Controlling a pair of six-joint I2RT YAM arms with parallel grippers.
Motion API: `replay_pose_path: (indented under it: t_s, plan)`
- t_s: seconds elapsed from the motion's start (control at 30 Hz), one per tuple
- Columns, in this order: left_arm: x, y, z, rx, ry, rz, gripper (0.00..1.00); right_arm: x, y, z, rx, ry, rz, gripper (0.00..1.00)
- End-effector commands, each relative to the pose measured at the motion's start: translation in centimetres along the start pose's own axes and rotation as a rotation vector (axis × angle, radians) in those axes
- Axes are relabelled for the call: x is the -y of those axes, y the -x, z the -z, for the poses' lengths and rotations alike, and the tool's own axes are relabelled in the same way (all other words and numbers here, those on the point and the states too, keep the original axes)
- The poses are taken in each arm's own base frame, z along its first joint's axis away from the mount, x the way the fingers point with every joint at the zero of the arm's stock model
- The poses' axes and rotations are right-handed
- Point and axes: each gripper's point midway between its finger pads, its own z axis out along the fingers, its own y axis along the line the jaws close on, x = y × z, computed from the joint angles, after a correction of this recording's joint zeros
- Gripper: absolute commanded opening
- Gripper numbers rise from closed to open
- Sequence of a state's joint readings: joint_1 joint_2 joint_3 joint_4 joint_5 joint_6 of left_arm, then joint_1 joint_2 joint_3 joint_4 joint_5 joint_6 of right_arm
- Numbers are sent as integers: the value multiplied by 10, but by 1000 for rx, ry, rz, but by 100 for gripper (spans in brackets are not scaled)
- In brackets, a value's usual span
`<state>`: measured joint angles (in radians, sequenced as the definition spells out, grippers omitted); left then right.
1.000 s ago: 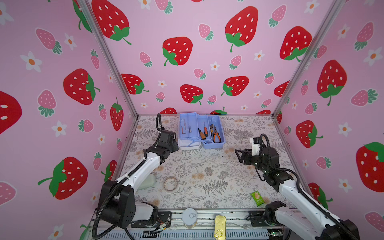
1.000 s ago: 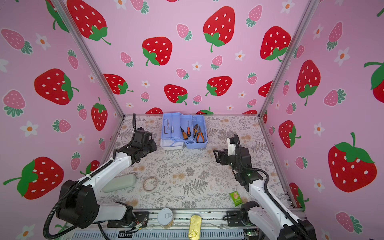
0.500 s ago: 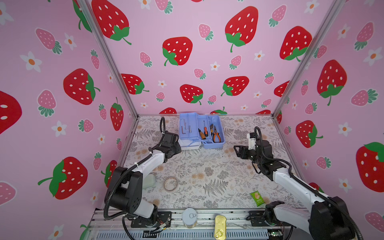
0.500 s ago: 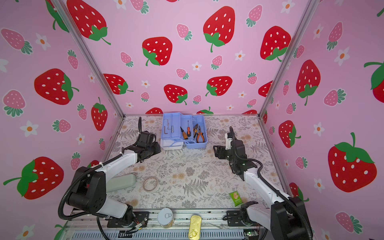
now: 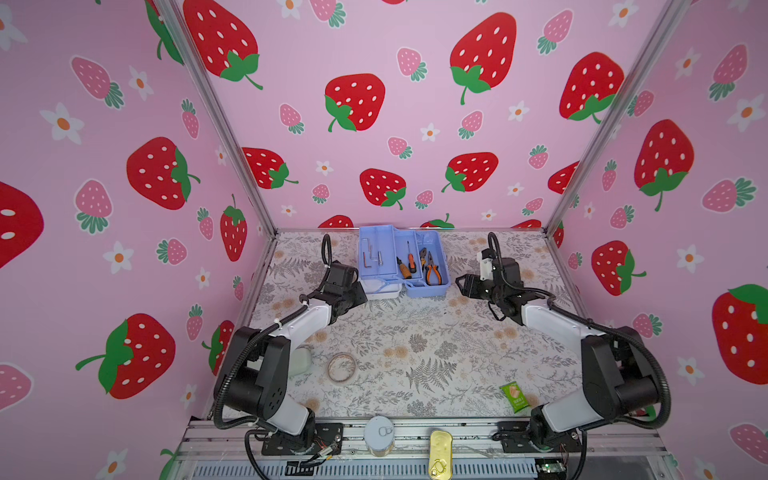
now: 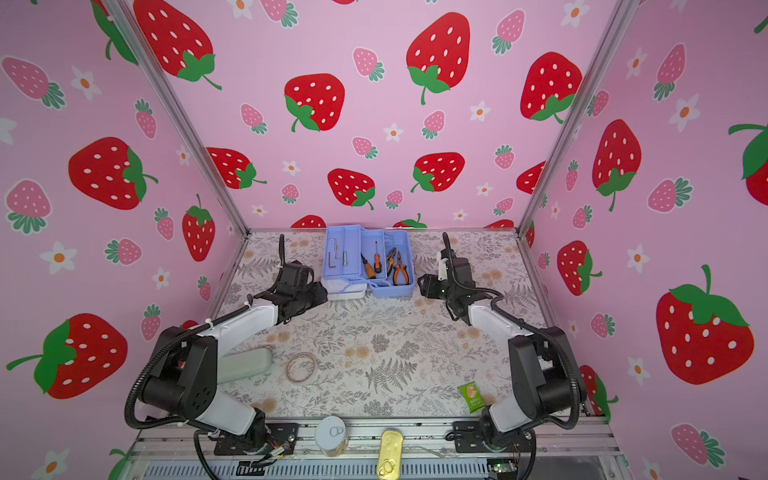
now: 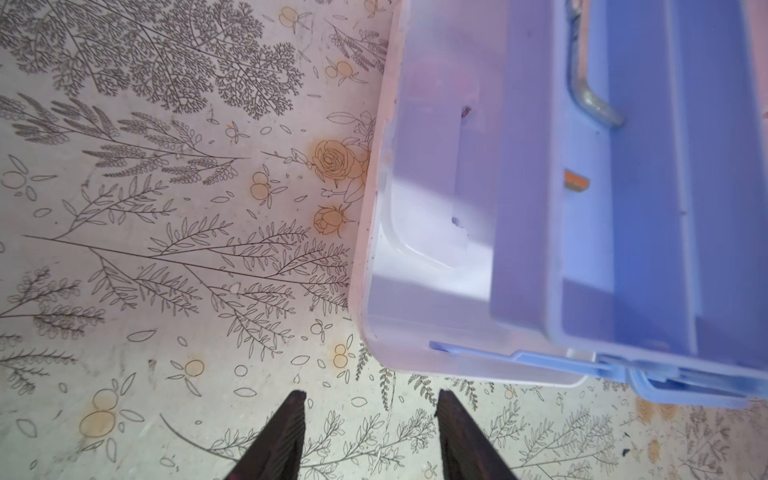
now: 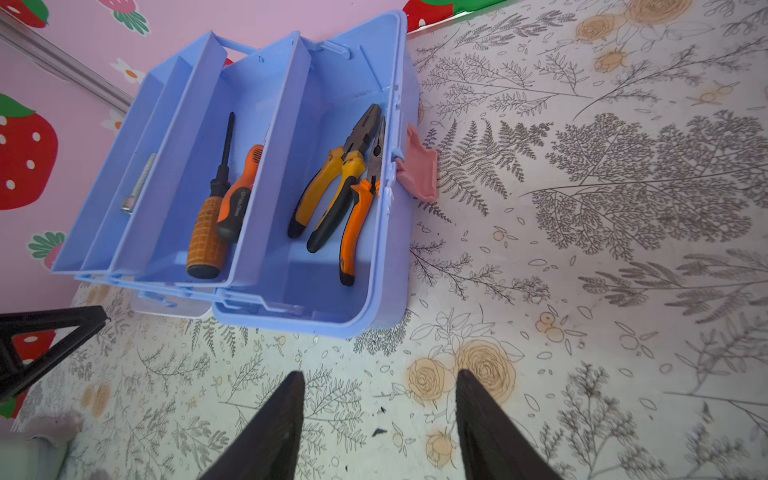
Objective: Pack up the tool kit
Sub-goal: 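Move the left gripper to the white lid while the right reaches the box, then grip the white lid edge with the left gripper while the right grips the box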
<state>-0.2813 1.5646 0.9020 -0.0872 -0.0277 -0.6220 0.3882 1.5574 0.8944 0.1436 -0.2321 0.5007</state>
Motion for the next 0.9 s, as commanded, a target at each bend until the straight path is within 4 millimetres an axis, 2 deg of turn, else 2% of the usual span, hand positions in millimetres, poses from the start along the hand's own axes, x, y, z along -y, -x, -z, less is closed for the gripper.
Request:
replay_pose_path:
  t_s: [0.0,0.27,0.43,0.53,0.7,0.87]
  plan:
    - [-3,3,-13,3,20,12,54,-10,14,-12,11,45,6,58]
    - [-3,9,-37,-3,57,0,52,0,25,-40,5,-4,18,57]
    - [-3,15,-42,7,74,-2,49,1,19,-64,-30,-22,36,57]
    - [-1,19,-37,25,66,5,48,2,12,-78,-57,-57,61,56]
    - [-5,25,-17,89,60,19,50,5,4,-100,-92,-117,112,50]
    - [-13,30,-6,143,62,52,54,10,-5,-104,-107,-143,108,48]
